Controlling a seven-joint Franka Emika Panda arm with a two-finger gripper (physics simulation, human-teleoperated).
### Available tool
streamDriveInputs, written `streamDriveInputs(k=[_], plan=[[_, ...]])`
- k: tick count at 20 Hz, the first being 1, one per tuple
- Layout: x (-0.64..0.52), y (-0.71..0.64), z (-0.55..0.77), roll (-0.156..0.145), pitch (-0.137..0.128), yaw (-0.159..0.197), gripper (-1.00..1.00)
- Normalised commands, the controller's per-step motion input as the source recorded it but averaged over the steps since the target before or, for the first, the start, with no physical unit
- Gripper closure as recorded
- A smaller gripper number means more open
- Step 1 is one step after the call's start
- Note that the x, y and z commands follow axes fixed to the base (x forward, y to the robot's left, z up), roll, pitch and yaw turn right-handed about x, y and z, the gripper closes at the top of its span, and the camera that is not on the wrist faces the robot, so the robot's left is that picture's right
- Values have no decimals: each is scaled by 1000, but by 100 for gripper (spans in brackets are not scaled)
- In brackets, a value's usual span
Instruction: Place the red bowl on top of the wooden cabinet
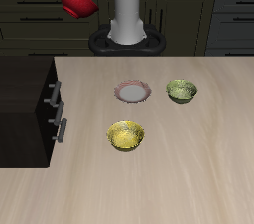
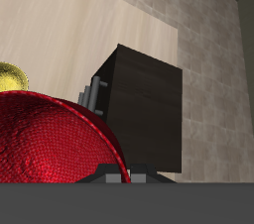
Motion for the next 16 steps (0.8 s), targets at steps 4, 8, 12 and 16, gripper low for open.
streamDriveInputs(k=[4,8,12,16], plan=[[-178,-293,3,-57,0,-7,100],[-166,-237,5,-54,-12,7,100],[-42,-213,-88,-16,11,16,100],[33,-51,-18,-8,-5,33,100]])
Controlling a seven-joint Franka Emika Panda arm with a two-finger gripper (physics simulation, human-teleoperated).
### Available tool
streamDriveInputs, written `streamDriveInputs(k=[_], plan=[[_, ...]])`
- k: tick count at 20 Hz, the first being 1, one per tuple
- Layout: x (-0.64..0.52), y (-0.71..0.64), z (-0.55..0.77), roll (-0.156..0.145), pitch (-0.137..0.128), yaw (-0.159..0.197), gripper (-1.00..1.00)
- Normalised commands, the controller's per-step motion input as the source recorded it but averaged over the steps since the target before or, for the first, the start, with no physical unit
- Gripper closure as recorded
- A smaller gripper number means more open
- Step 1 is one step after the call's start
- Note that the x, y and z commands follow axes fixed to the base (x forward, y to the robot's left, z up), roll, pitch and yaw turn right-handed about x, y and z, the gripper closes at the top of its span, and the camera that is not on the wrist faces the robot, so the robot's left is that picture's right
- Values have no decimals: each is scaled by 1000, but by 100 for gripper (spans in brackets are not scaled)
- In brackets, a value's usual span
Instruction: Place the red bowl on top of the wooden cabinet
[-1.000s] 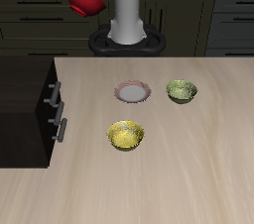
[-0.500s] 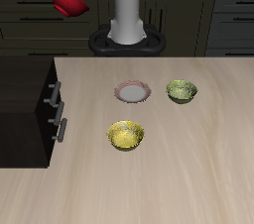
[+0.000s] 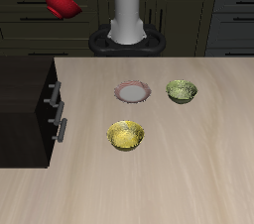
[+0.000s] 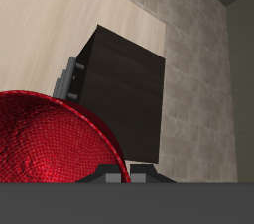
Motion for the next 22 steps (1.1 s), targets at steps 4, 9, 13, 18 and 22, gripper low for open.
streamDriveInputs(k=[4,9,13,18,22], plan=[[63,-31,58,-4,4,-16,100],[59,21,46,-6,-3,2,100],[58,0,-5,0,-9,13,100],[95,-34,-138,5,12,37,100],[22,-45,-157,-5,18,5,100]])
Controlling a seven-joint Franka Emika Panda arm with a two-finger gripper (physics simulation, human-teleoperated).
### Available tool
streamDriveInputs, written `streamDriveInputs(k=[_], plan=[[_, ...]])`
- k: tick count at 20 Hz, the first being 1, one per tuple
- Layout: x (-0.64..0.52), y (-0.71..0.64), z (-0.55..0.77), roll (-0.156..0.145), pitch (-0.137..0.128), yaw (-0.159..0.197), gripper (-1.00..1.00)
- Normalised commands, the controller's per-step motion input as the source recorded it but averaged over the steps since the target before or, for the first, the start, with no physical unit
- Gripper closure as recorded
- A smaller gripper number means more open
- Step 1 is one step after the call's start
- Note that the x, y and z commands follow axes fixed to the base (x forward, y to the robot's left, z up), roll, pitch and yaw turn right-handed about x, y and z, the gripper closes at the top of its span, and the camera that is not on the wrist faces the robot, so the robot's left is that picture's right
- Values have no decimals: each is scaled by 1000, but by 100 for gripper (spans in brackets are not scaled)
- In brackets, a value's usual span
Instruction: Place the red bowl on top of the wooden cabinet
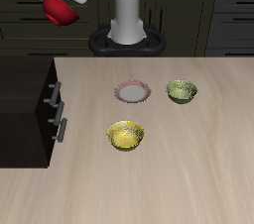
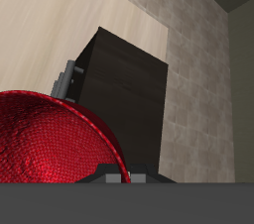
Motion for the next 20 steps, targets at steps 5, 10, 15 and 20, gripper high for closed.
streamDriveInputs(k=[5,10,15,20], plan=[[60,-109,-266,-22,33,27,100],[-7,-38,-35,2,11,-14,100],[-26,-75,3,-16,-2,-8,100],[-35,-93,-84,-13,11,-1,100]])
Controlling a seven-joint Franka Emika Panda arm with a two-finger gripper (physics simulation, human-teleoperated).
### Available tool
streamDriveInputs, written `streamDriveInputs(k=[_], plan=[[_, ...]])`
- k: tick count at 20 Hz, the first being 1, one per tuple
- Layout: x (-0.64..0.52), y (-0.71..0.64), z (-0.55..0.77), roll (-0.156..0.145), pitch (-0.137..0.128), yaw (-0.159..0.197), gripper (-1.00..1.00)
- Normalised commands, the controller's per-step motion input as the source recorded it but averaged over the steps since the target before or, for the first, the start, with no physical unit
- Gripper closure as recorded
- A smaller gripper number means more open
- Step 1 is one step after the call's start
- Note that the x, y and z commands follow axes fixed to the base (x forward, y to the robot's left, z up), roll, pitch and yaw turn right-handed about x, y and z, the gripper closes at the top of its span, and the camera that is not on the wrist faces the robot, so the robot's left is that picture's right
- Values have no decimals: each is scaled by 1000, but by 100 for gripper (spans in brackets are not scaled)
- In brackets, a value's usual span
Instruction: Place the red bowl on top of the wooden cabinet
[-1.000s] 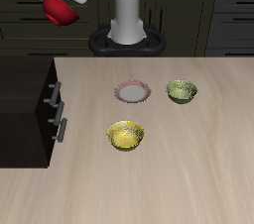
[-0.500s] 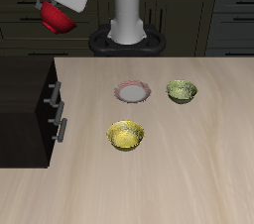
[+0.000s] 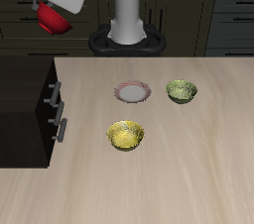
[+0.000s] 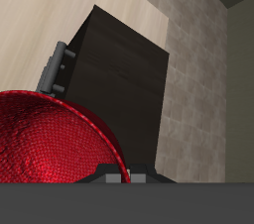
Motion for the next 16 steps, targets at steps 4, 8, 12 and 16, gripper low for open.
streamDriveInputs(k=[4,8,12,16], plan=[[44,-60,-202,-9,35,10,100],[36,-21,-167,4,20,14,100],[-10,-15,-132,4,10,8,100],[6,9,-93,7,15,3,100]])
